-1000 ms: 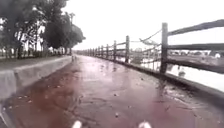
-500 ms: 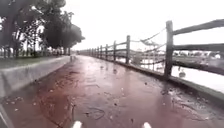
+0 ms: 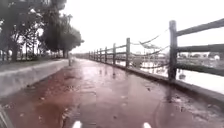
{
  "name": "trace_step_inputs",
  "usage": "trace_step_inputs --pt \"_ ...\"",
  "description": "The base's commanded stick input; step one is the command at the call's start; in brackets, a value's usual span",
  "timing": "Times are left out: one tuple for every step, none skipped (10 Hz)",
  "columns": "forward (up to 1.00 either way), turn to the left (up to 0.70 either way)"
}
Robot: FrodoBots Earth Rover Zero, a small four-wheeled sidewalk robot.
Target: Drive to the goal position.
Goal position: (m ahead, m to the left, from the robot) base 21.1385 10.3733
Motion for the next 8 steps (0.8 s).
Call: trace_step_inputs --pt "0.5 0.0" --pt "0.5 0.0" --pt "0.5 0.0" --pt "0.5 0.0" --pt "0.5 0.0" --pt "0.5 0.0" --pt "0.5 0.0" --pt "0.5 0.0"
